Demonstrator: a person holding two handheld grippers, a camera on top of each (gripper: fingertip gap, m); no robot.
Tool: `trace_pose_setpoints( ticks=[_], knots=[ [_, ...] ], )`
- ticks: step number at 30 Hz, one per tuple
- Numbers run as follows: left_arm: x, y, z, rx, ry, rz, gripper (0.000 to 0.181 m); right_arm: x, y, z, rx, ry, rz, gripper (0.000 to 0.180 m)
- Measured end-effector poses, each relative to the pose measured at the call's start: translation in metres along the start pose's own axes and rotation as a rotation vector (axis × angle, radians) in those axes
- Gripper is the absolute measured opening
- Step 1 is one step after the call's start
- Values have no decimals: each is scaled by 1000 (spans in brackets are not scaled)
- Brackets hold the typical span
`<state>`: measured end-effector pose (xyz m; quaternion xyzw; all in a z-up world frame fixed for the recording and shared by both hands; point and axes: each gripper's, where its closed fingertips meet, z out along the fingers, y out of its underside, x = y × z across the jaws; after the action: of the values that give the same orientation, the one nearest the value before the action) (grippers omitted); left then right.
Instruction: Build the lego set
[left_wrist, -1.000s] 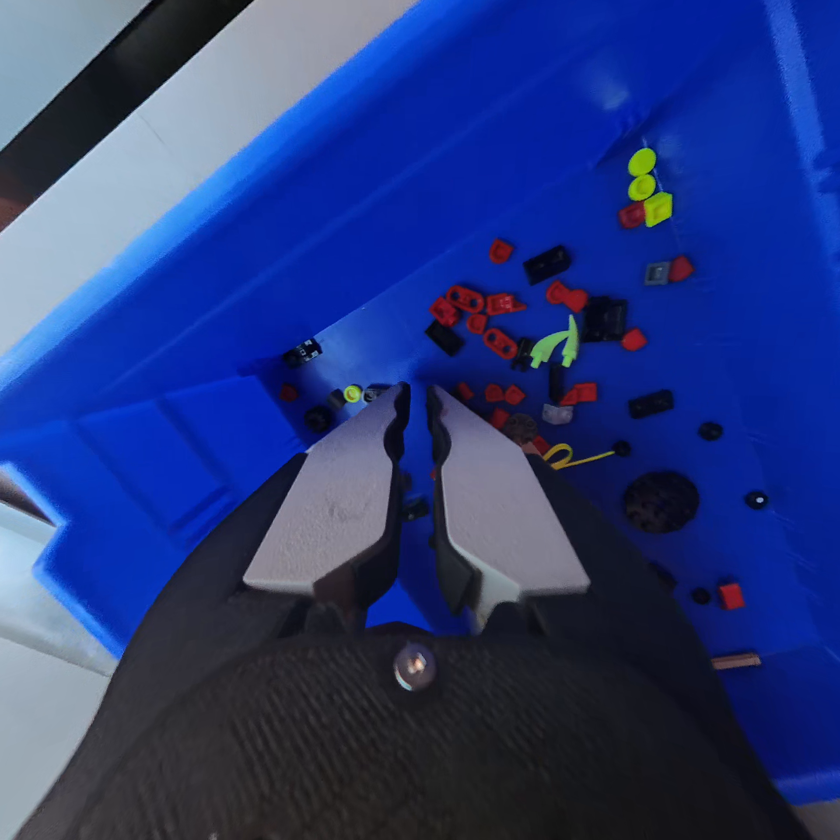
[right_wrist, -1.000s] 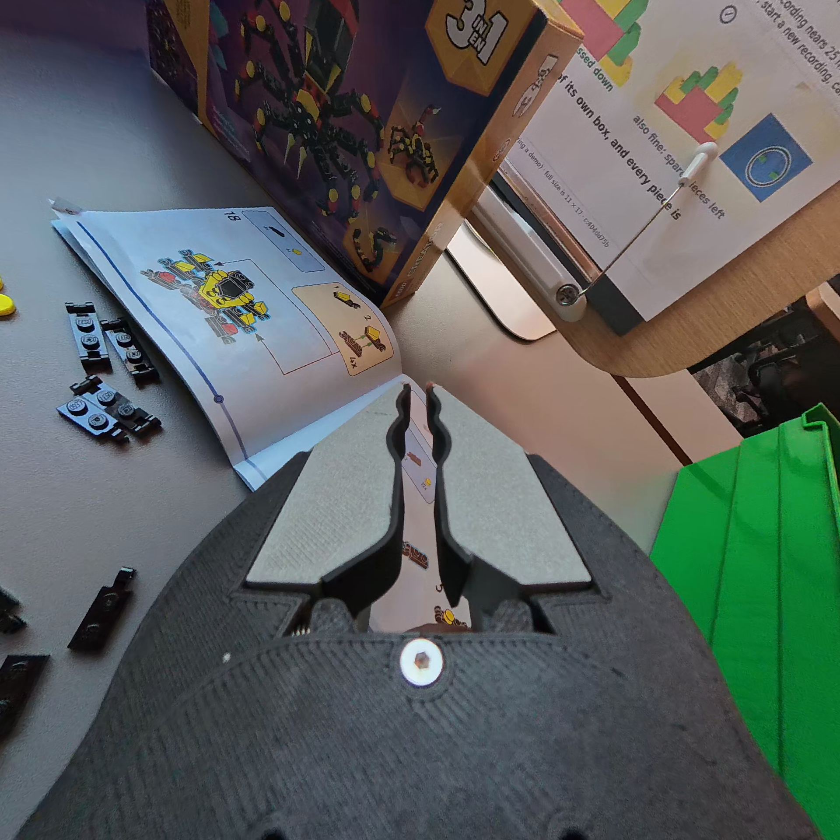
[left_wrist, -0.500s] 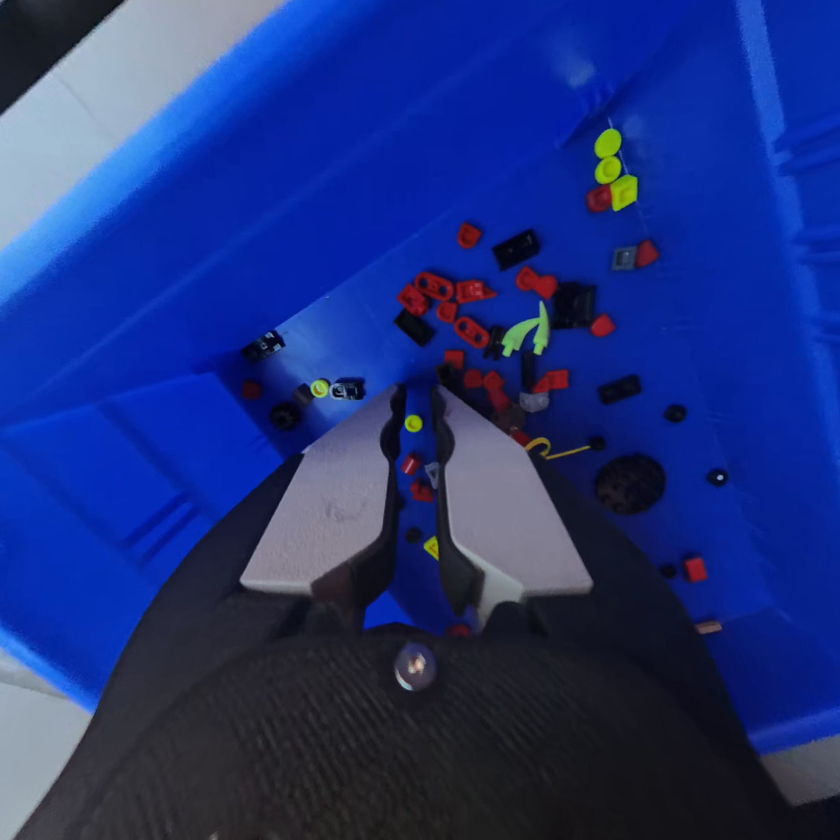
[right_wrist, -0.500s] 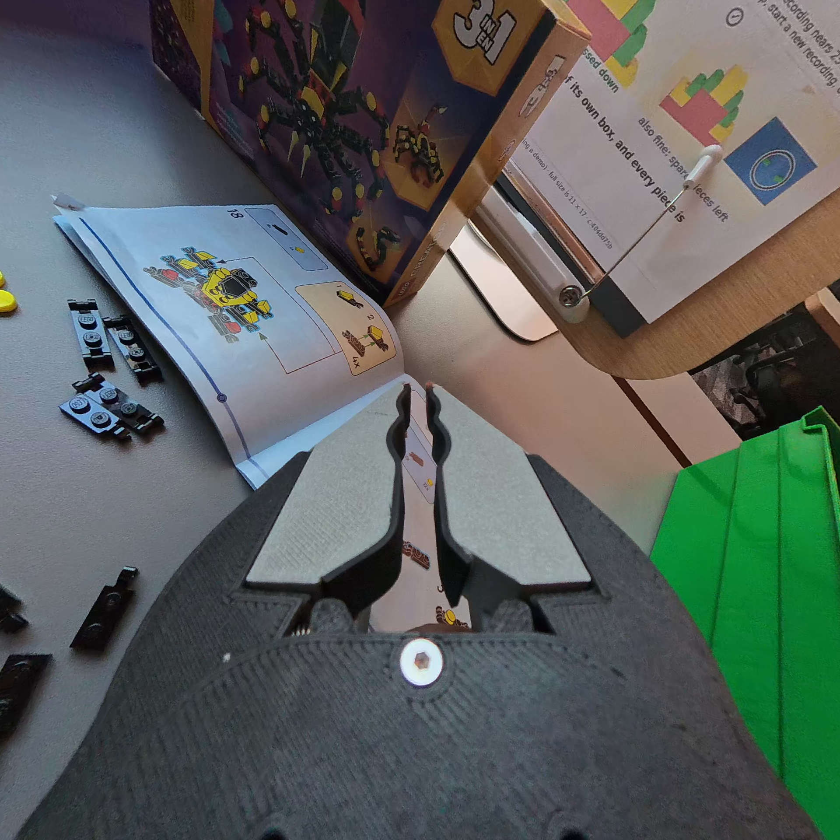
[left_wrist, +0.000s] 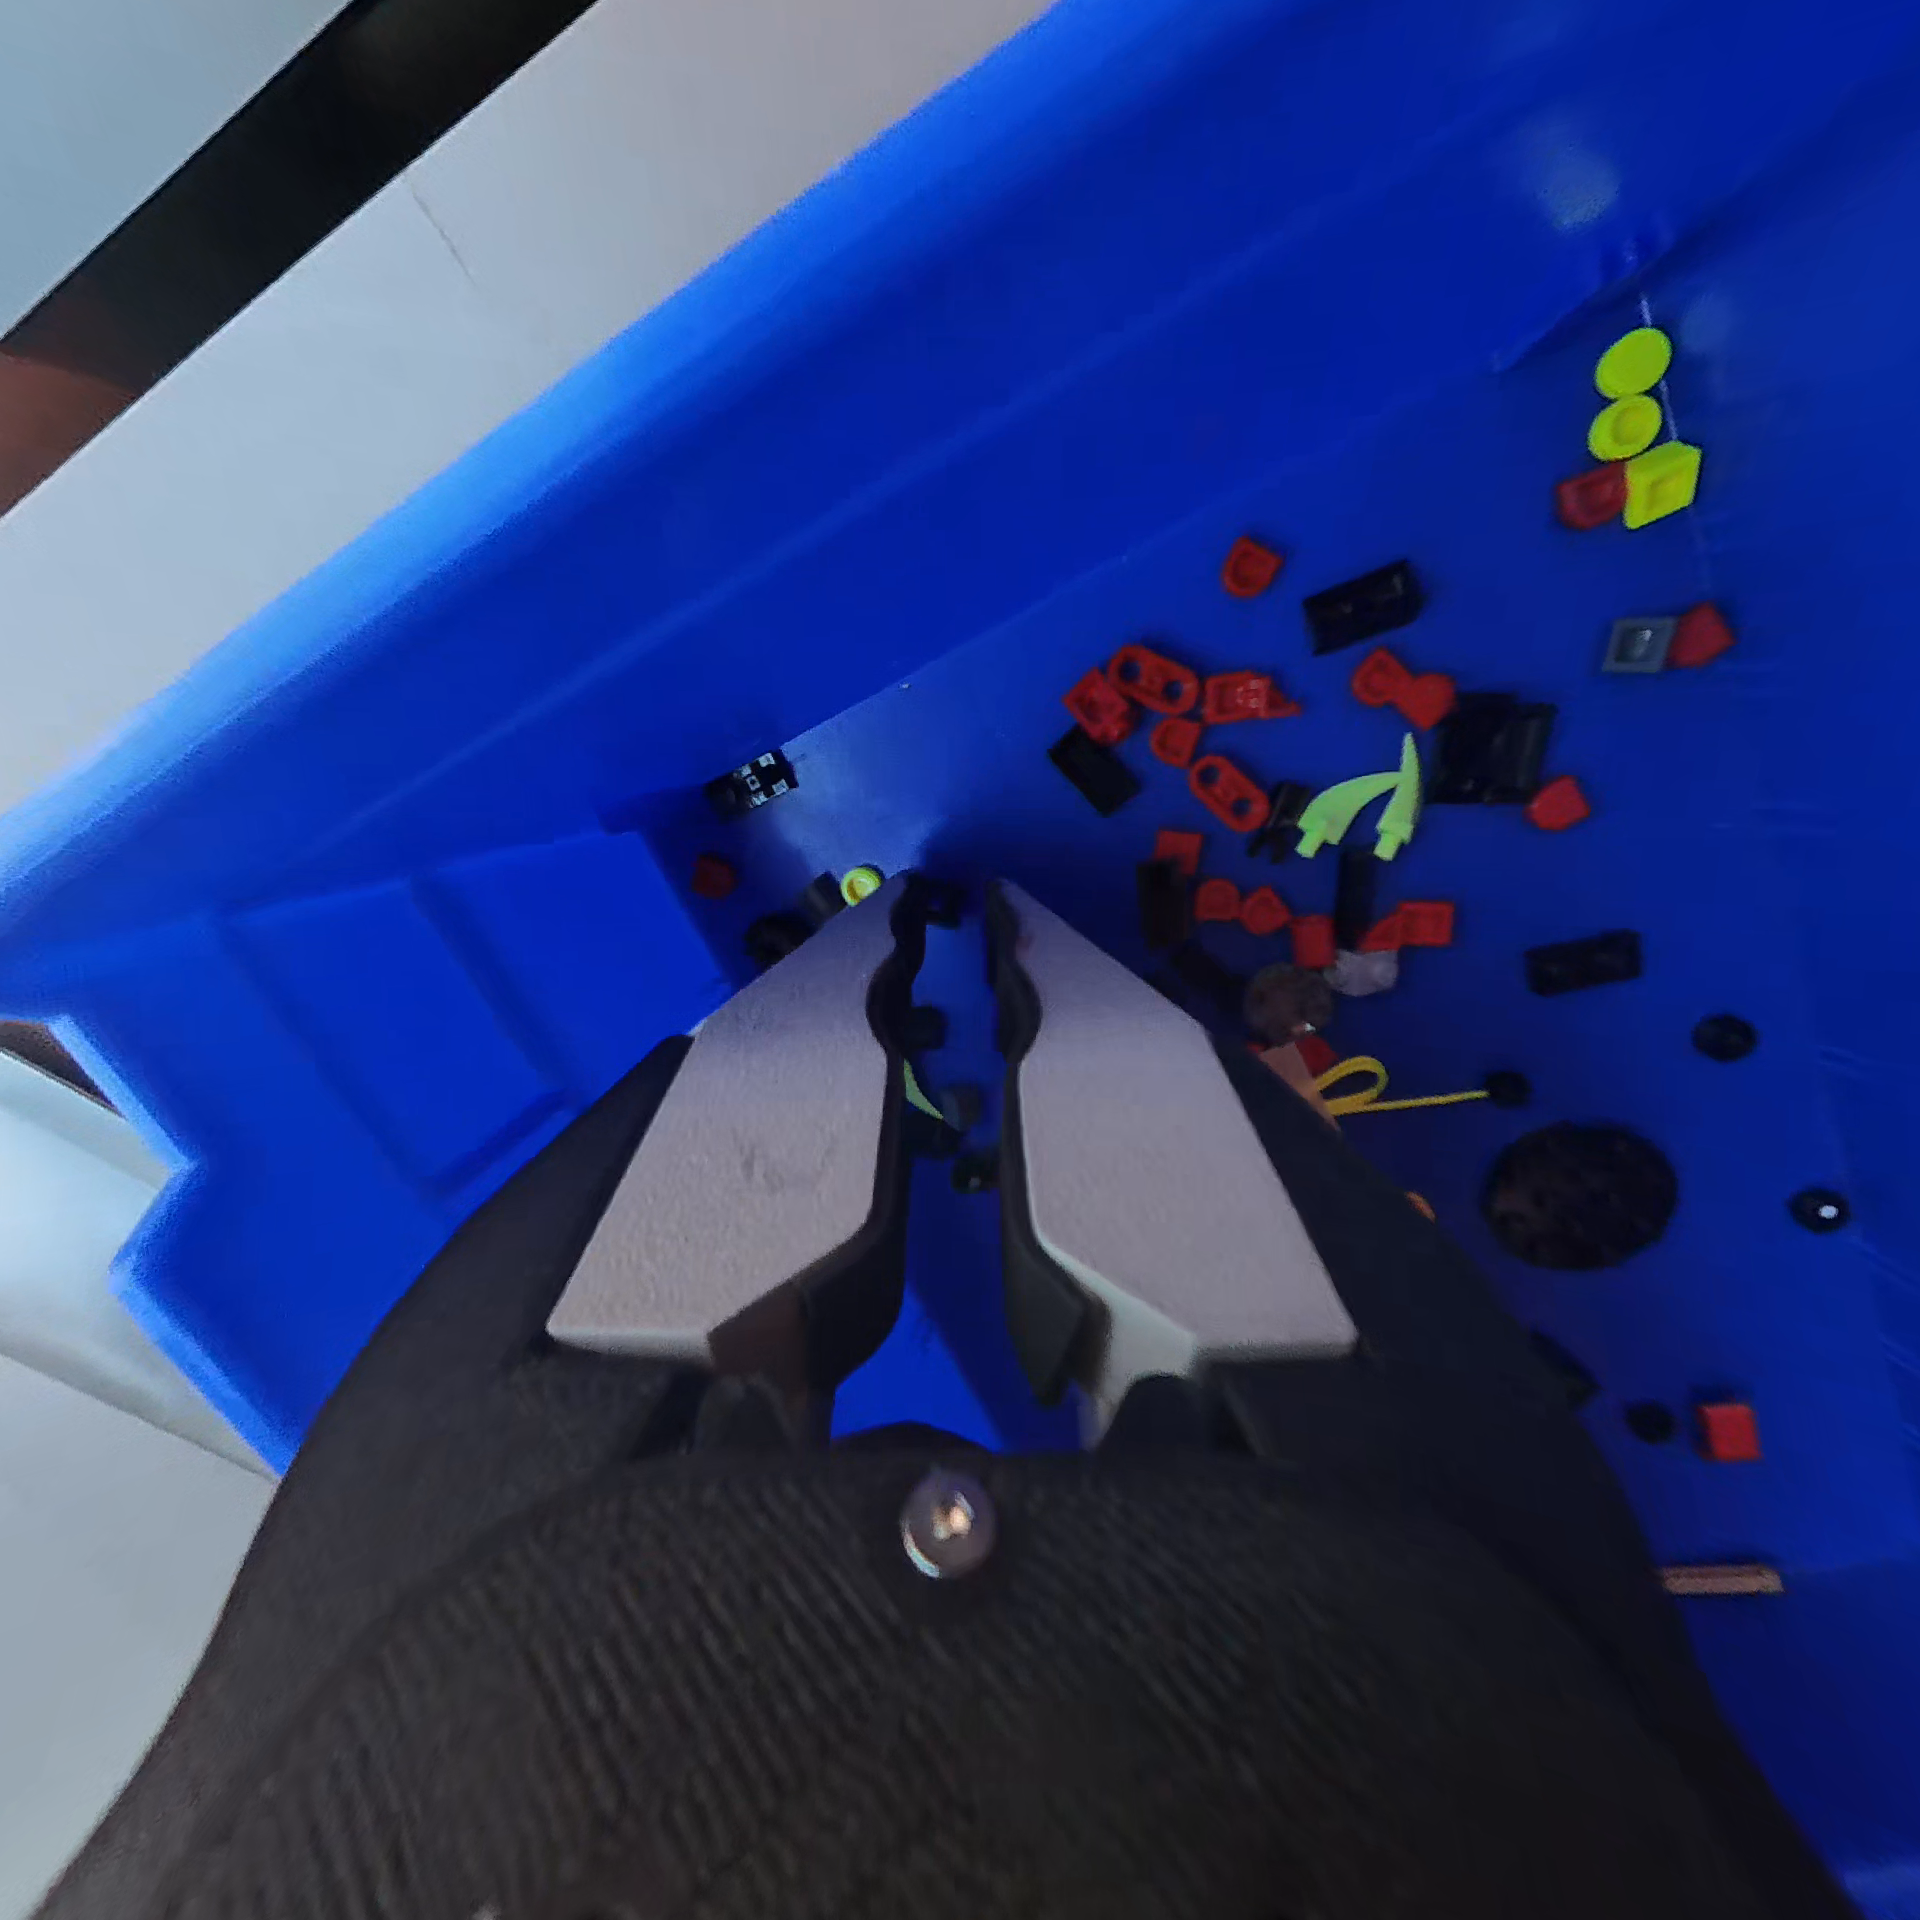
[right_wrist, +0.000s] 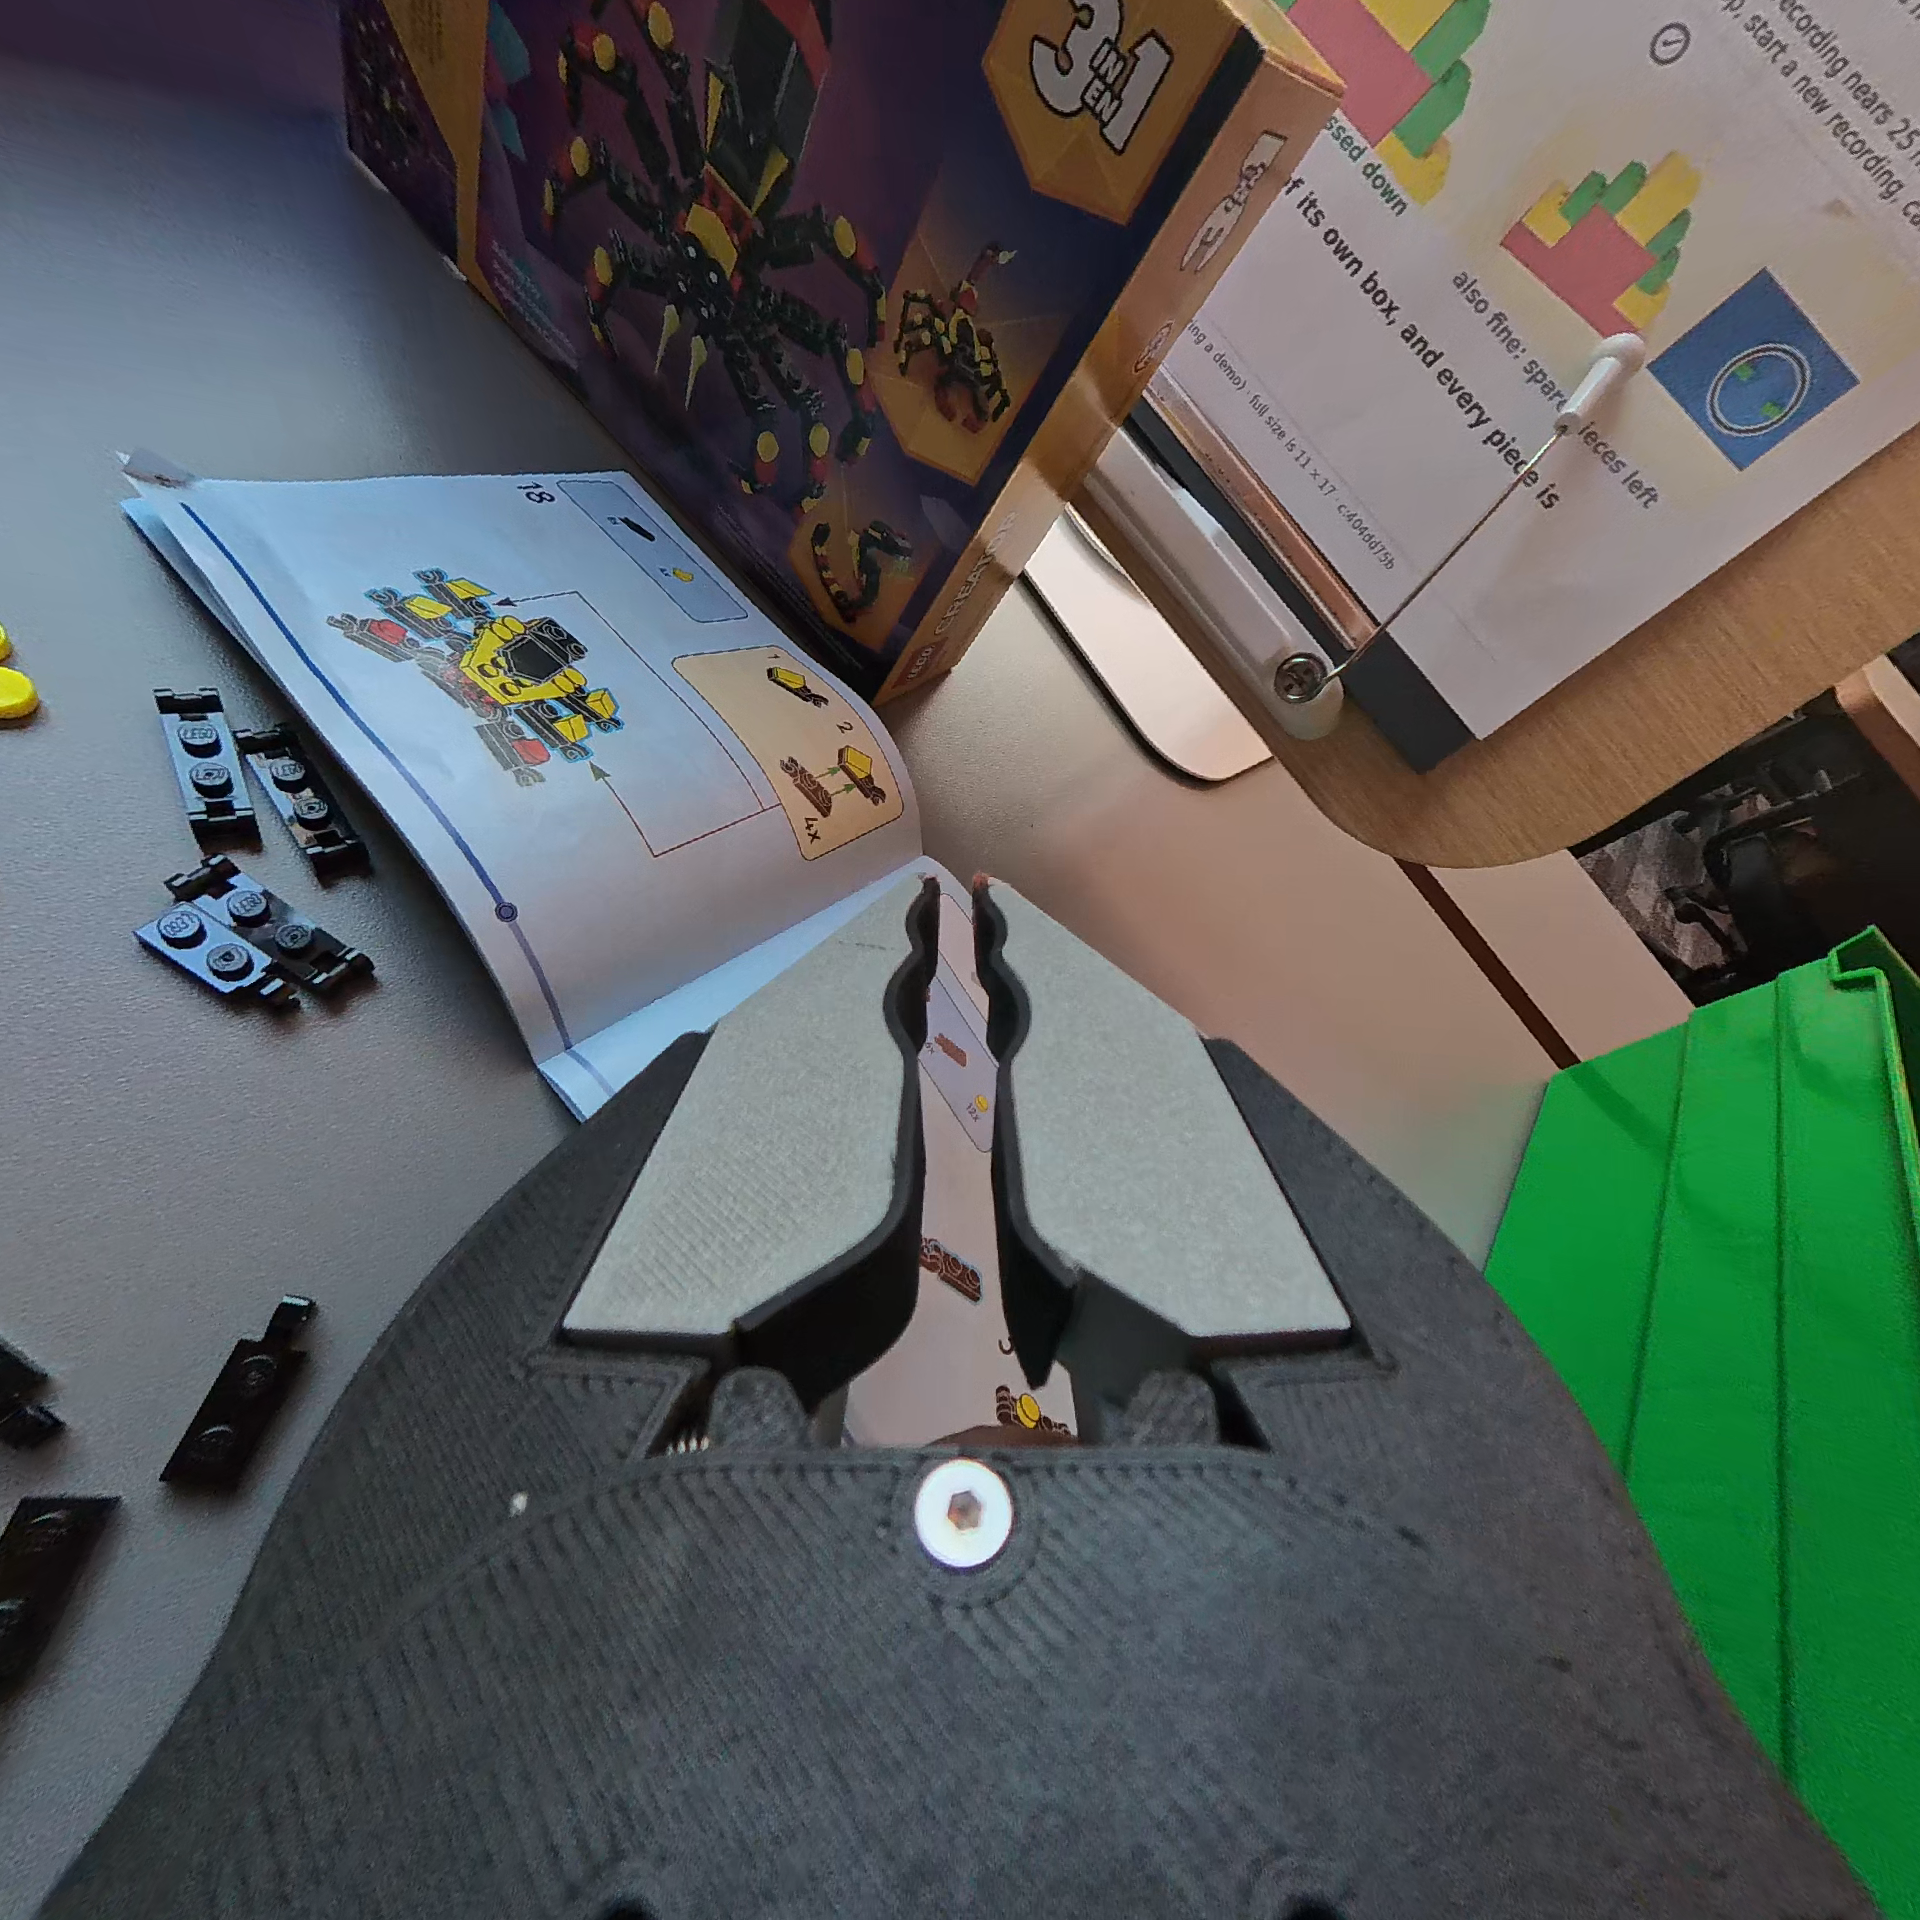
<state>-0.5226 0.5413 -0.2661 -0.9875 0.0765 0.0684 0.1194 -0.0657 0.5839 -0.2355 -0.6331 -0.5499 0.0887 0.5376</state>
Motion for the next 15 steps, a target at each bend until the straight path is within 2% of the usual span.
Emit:
trace_pose_setpoints(
  ticks=[6,11,15],
  knots=[
    [25,-3,-9,31,154,19,11,1,0,0,0,0,7,3],
    [-5,-7,-12,56,-5,-9,13,1,0,0,2,0,7,3],
    [-9,-2,-4,6,-26,-13,15,0,0,0,1,-1,1,3]
  ],
)
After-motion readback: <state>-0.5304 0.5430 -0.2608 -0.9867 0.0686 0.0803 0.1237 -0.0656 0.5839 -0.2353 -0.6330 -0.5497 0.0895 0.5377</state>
